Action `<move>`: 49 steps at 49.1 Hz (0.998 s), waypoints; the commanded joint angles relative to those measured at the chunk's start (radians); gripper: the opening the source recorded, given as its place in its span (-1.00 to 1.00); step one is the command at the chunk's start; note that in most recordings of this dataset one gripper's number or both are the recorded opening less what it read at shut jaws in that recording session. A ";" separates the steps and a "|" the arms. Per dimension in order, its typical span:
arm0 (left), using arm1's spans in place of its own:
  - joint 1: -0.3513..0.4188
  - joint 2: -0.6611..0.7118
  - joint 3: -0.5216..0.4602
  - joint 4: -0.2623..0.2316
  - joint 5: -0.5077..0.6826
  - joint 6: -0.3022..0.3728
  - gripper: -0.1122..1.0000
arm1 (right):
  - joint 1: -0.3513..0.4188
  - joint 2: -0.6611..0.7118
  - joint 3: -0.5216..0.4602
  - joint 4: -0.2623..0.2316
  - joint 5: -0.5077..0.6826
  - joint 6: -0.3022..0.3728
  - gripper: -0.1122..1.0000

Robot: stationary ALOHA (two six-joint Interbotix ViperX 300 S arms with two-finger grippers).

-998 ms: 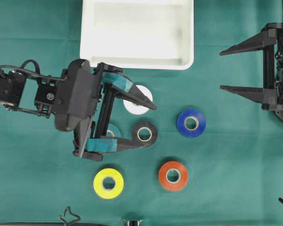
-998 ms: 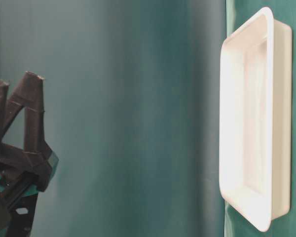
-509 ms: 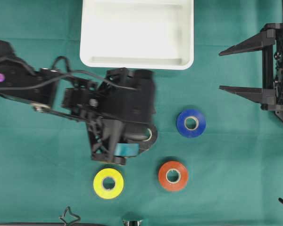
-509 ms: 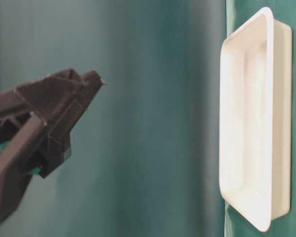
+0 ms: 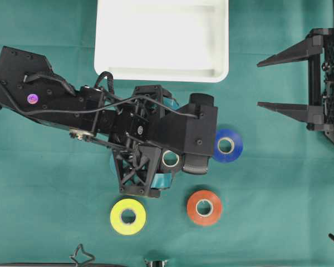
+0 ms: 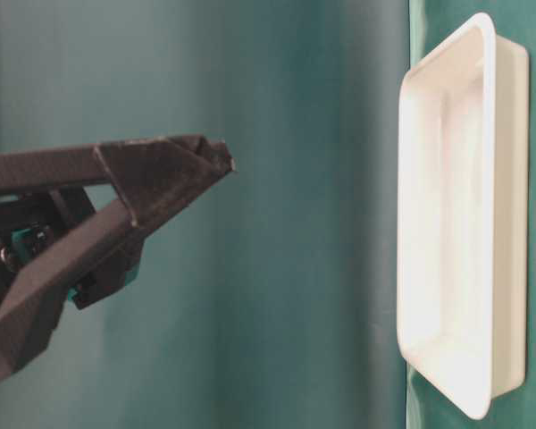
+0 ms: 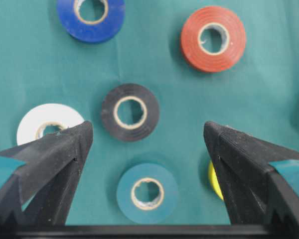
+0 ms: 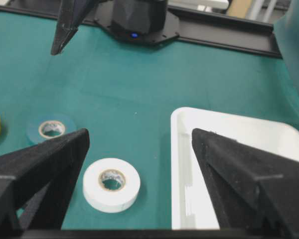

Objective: Pick up the tape from a random location and place it into the white case.
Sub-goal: 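Move the left gripper over the black tape roll, then lower the left gripper with one finger inside the black roll's hole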

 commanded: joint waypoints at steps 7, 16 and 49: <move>-0.003 -0.018 -0.020 0.003 -0.003 -0.003 0.99 | -0.002 0.005 -0.028 0.000 -0.003 0.000 0.87; -0.003 -0.020 -0.017 0.002 -0.003 -0.003 0.99 | -0.002 0.003 -0.028 -0.002 -0.003 0.000 0.87; -0.003 -0.018 -0.005 0.003 -0.006 -0.003 0.99 | -0.002 0.006 -0.028 -0.002 0.003 0.000 0.87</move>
